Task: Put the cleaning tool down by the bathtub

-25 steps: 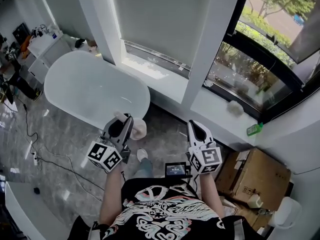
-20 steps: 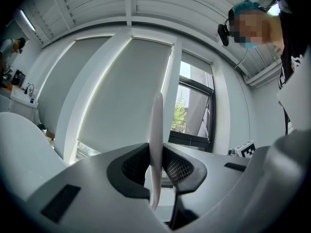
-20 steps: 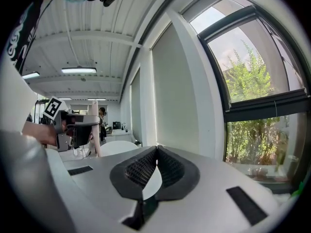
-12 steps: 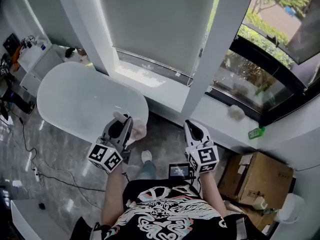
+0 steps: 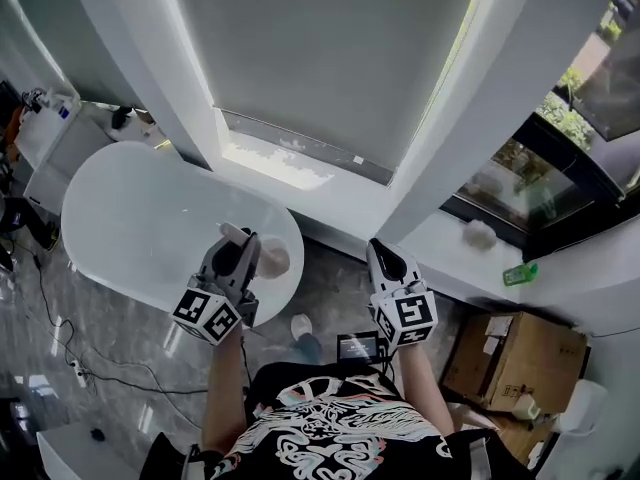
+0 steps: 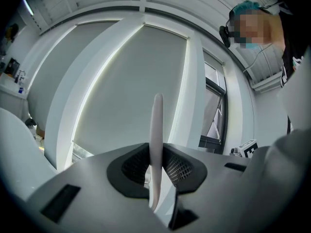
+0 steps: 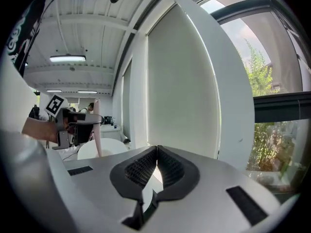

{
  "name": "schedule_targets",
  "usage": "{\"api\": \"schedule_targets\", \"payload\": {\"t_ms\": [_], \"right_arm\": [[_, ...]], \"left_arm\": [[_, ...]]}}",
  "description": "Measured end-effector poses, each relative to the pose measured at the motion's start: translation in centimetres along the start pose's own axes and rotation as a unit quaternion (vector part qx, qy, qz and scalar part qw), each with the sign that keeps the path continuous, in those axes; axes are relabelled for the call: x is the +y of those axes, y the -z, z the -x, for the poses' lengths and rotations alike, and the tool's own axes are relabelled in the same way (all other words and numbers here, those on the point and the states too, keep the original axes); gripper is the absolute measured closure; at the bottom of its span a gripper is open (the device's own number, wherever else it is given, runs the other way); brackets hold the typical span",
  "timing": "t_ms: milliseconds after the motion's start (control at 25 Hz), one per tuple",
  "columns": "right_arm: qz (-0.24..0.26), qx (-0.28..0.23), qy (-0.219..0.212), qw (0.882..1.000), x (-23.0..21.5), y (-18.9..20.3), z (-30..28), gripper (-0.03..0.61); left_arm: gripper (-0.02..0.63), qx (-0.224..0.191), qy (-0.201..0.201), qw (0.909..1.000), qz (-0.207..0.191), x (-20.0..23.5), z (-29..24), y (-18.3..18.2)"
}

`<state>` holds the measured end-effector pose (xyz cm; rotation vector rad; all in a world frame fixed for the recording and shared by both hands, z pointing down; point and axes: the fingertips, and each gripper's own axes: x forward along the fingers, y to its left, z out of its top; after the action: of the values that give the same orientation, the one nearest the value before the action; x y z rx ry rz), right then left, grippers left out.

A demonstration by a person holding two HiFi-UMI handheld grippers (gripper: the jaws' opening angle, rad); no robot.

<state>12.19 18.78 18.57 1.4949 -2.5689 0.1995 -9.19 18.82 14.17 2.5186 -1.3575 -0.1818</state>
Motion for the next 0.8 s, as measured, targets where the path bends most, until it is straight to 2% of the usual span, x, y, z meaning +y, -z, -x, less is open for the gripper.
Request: {"api": "schedule_targets", "payload": {"t_ms": [440, 800], "right_arm": [[-0.001, 0.021, 0.015, 1.000, 1.2, -0.3, -9.4, 0.551], [-0.007, 0.022, 0.038, 0.999, 0.1, -0.6, -12.0, 0.551]], "left_arm": [[0.531, -0.002, 0.009, 0.9994, 0.032, 9.9, -3.9, -1.7], [0.531, 0.001, 0.023, 0.9989, 0.042, 12.5, -6.8, -1.8]]}}
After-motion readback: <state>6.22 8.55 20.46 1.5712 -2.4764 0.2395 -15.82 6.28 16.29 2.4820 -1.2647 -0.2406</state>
